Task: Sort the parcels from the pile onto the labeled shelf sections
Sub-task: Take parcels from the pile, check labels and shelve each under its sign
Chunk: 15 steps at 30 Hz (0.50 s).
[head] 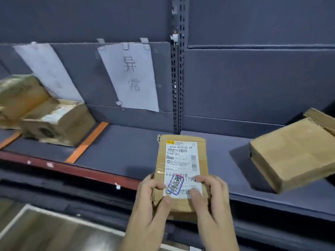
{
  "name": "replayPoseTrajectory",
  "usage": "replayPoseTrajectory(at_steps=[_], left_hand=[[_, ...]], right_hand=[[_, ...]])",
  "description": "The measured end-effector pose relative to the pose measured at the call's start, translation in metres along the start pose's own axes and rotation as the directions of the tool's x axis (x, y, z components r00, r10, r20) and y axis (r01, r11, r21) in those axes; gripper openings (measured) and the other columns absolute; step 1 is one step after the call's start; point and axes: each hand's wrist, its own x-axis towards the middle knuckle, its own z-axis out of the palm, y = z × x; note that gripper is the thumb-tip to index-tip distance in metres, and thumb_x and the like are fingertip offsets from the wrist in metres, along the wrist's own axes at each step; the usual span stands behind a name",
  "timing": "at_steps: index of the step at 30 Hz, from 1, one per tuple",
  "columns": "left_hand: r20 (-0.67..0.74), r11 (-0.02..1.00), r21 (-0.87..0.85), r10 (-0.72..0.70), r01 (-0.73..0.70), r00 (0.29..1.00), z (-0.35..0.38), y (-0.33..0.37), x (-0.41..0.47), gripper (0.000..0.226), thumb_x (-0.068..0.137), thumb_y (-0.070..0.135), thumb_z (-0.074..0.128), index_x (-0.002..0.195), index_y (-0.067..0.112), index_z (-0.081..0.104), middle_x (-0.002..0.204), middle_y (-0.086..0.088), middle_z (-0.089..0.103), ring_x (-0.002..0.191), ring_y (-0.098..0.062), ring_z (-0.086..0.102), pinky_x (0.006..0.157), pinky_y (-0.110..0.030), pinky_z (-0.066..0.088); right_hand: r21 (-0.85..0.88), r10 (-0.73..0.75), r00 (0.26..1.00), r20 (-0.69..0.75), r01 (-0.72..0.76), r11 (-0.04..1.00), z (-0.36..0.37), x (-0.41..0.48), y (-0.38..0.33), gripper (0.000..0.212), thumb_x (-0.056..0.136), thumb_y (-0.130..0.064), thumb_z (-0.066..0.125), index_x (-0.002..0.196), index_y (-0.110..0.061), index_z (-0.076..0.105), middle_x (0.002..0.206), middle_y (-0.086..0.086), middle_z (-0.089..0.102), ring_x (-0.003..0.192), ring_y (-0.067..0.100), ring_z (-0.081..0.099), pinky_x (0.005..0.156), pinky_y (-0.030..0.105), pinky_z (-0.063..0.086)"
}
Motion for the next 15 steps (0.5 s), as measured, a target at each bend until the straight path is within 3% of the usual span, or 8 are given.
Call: replayPoseTrajectory(at_steps=[3, 6, 10, 13, 15], left_hand=[[-0.177, 0.999, 0.033, 0.016, -0.010, 0.984, -0.042, -0.016, -0.011, 0.022, 0.075, 0.040, 0.052, 0.097, 0.040, 0.055, 0.135, 0.007, 0.049, 0.119, -0.010, 0.054, 0.088, -0.013, 0.043], [-0.296, 0.997, 0.080, 0.032, -0.008, 0.955, -0.088, -0.035, -0.021, 0.023, 0.078, 0.031, 0.052, 0.100, 0.035, 0.055, 0.136, -0.009, 0.048, 0.113, -0.020, 0.059, 0.087, -0.035, 0.051], [-0.475, 0.993, 0.113, 0.038, 0.018, 0.879, -0.156, -0.055, -0.032, 0.025, 0.073, 0.032, 0.051, 0.097, 0.040, 0.056, 0.133, -0.008, 0.050, 0.118, -0.018, 0.055, 0.086, -0.022, 0.049], [-0.600, 0.988, 0.127, 0.010, 0.083, 0.800, -0.212, -0.074, -0.043, 0.022, 0.072, 0.041, 0.052, 0.092, 0.046, 0.056, 0.134, -0.004, 0.053, 0.118, -0.020, 0.056, 0.087, -0.026, 0.049], [-0.665, 0.985, 0.128, -0.002, 0.116, 0.747, -0.250, -0.086, -0.048, 0.021, 0.074, 0.035, 0.055, 0.090, 0.050, 0.055, 0.132, -0.003, 0.055, 0.108, -0.015, 0.061, 0.082, -0.026, 0.050]], right_hand=[[0.035, -0.034, 0.992, 0.125, 0.029, 0.999, 0.050, -0.003, -0.008, 0.032, 0.074, -0.056, 0.048, 0.105, -0.051, 0.054, 0.119, -0.028, 0.041, 0.113, 0.020, 0.050, 0.079, 0.010, 0.040], [0.085, -0.080, 0.968, 0.240, 0.061, 0.995, 0.103, -0.010, -0.018, 0.032, 0.074, -0.056, 0.049, 0.105, -0.053, 0.055, 0.123, -0.028, 0.040, 0.102, 0.015, 0.059, 0.073, 0.011, 0.045], [0.129, -0.140, 0.908, 0.395, 0.096, 0.987, 0.180, -0.019, -0.035, 0.037, 0.070, -0.058, 0.049, 0.107, -0.055, 0.054, 0.124, -0.030, 0.039, 0.110, 0.007, 0.056, 0.077, 0.012, 0.046], [0.142, -0.178, 0.850, 0.496, 0.123, 0.982, 0.246, -0.030, -0.052, 0.037, 0.071, -0.055, 0.052, 0.108, -0.054, 0.054, 0.134, -0.018, 0.040, 0.116, 0.005, 0.052, 0.083, 0.016, 0.047], [0.167, -0.211, 0.814, 0.542, 0.143, 0.976, 0.288, -0.037, -0.063, 0.038, 0.071, -0.055, 0.053, 0.109, -0.053, 0.055, 0.136, -0.015, 0.041, 0.114, 0.004, 0.053, 0.081, 0.014, 0.047]])
